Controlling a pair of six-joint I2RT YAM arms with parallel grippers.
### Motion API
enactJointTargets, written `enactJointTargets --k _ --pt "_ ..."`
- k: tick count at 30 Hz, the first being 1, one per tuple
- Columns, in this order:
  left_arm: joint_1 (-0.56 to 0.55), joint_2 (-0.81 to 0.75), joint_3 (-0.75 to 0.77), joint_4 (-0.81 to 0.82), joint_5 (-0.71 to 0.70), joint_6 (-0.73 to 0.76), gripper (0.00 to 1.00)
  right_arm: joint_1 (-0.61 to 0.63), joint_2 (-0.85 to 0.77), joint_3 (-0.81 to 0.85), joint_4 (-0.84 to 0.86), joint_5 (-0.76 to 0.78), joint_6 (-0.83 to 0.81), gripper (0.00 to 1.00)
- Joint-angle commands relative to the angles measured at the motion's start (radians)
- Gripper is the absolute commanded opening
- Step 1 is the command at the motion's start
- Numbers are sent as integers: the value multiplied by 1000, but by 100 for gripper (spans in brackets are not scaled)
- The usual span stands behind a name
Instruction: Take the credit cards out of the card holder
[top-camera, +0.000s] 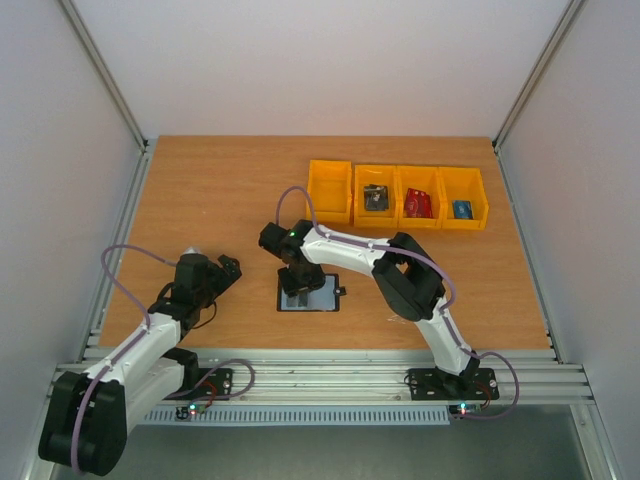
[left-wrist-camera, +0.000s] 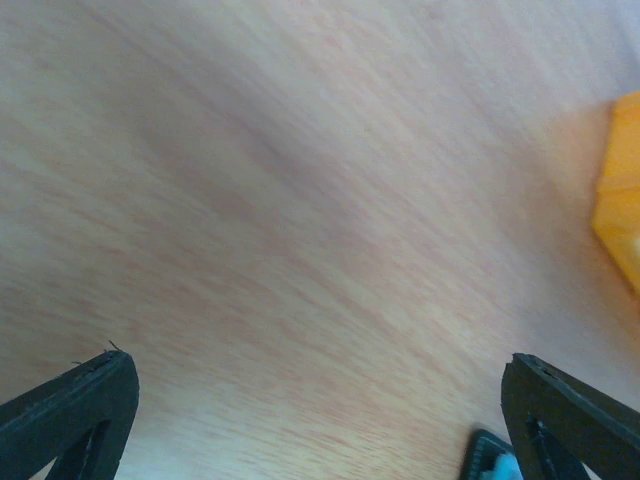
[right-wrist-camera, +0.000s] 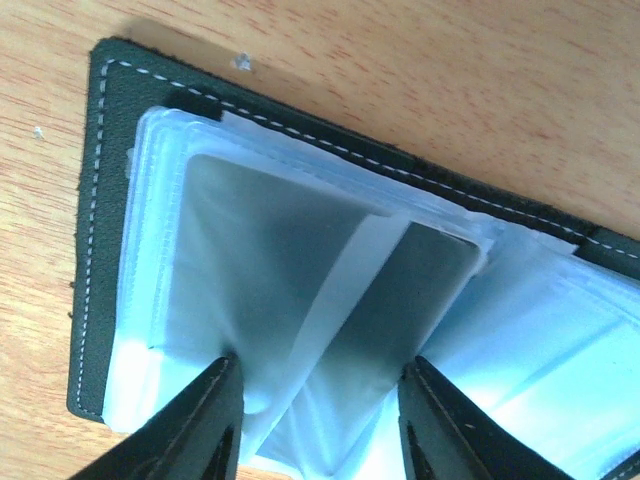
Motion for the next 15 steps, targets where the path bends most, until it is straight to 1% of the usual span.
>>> enactJointTargets --k 1,2,3,6,7,11,15 --pt "-8 -23 4 121 92 0 99 -22 1 -89 107 -54 18 38" --pt "-10 -24 6 125 102 -3 99 -31 0 -101 115 -59 20 36" --pt "-10 -24 6 126 109 -5 99 -37 0 -110 119 -66 21 32" --pt "-10 -23 4 123 104 -7 99 -48 1 -115 129 -87 16 8" --pt "-10 -23 3 122 101 -7 99 -49 2 -114 132 -93 12 4" --pt "-10 -32 1 132 108 -2 99 -57 6 -109 133 -115 13 1" --pt "-12 -37 2 192 187 31 99 -65 -46 -131 173 -154 14 1"
